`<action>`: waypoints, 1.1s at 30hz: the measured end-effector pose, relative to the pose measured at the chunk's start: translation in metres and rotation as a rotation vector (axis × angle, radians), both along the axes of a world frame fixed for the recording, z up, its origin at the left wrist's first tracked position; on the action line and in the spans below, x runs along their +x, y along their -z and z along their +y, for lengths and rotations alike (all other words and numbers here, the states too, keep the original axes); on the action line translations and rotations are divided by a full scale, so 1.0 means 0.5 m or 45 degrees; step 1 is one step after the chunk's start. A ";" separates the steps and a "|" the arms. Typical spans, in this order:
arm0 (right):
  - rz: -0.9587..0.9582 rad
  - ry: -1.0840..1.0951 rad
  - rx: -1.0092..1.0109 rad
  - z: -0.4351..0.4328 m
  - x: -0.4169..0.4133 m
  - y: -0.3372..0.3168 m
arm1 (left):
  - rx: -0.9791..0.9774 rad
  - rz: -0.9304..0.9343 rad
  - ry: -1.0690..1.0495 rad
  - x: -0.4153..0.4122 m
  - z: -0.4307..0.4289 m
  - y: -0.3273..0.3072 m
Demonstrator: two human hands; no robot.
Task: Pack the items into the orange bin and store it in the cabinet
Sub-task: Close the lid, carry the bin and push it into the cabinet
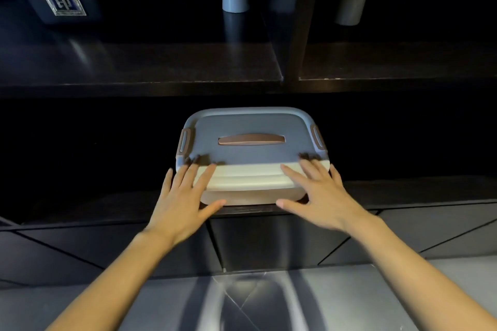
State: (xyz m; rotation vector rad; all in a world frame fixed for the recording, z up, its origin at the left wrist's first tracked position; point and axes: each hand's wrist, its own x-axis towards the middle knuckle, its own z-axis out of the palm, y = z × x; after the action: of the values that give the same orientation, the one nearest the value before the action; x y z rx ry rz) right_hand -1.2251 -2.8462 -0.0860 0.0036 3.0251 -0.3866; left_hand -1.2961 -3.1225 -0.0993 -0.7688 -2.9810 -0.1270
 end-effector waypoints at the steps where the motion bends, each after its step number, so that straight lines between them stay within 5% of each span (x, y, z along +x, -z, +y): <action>1: 0.023 -0.034 -0.003 -0.011 0.024 0.007 | 0.104 -0.006 -0.031 0.024 -0.004 0.013; 4: 0.040 -0.225 0.007 -0.053 0.095 0.032 | 0.251 -0.099 -0.164 0.102 -0.020 0.063; 7: -0.136 -0.355 -0.011 -0.091 0.146 0.069 | -0.029 -0.313 -0.178 0.163 -0.032 0.109; 10: -0.398 -0.270 -0.018 -0.099 0.153 0.096 | -0.265 -0.426 -0.062 0.176 -0.028 0.124; 16: -0.554 -0.162 0.021 -0.099 0.066 0.142 | -0.301 -0.426 0.010 0.146 0.011 0.108; 33: -0.240 0.010 0.149 -0.158 0.021 0.276 | -0.188 -0.445 -0.115 0.152 -0.024 0.124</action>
State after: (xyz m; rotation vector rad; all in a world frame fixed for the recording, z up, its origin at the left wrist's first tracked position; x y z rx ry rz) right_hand -1.2149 -2.9251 -0.2242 0.0571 2.8565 -0.1971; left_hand -1.2203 -3.1344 -0.1613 -0.6864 -3.3831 -0.0399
